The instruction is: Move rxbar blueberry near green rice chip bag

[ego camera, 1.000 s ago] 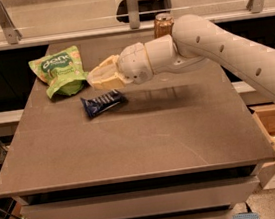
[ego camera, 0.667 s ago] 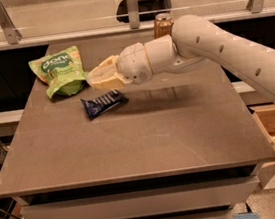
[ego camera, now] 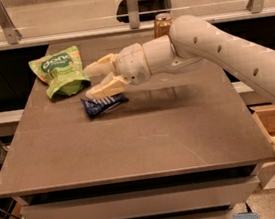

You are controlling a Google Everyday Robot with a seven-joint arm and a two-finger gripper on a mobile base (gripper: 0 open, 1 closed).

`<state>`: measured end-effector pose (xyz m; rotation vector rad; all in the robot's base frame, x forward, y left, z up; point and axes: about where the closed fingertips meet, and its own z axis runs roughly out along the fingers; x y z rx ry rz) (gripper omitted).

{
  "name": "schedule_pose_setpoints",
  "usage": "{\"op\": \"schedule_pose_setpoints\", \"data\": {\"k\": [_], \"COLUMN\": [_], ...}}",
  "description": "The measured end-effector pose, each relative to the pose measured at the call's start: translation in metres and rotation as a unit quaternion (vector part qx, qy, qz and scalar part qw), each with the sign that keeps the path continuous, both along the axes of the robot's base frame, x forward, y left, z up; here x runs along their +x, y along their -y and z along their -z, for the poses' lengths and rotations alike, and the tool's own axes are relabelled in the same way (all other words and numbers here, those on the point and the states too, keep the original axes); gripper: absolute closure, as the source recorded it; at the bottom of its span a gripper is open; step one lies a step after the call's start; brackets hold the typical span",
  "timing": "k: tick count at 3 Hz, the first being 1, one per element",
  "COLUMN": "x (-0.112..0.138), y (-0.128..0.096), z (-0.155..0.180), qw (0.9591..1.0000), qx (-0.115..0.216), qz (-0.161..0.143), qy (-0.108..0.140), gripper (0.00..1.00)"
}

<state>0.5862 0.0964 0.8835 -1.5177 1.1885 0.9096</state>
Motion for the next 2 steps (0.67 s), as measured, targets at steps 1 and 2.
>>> {"op": "schedule_pose_setpoints", "data": {"k": [1,2], "x": [-0.0010,-0.0010], "y": [-0.0025,-0.0025], "z": [-0.0001,-0.0001], "qw": [1.0000,1.0000], "qx": [0.000,0.000], "qz": [-0.002,-0.002], "qy": [0.000,0.000], "gripper": [0.00,0.00]}}
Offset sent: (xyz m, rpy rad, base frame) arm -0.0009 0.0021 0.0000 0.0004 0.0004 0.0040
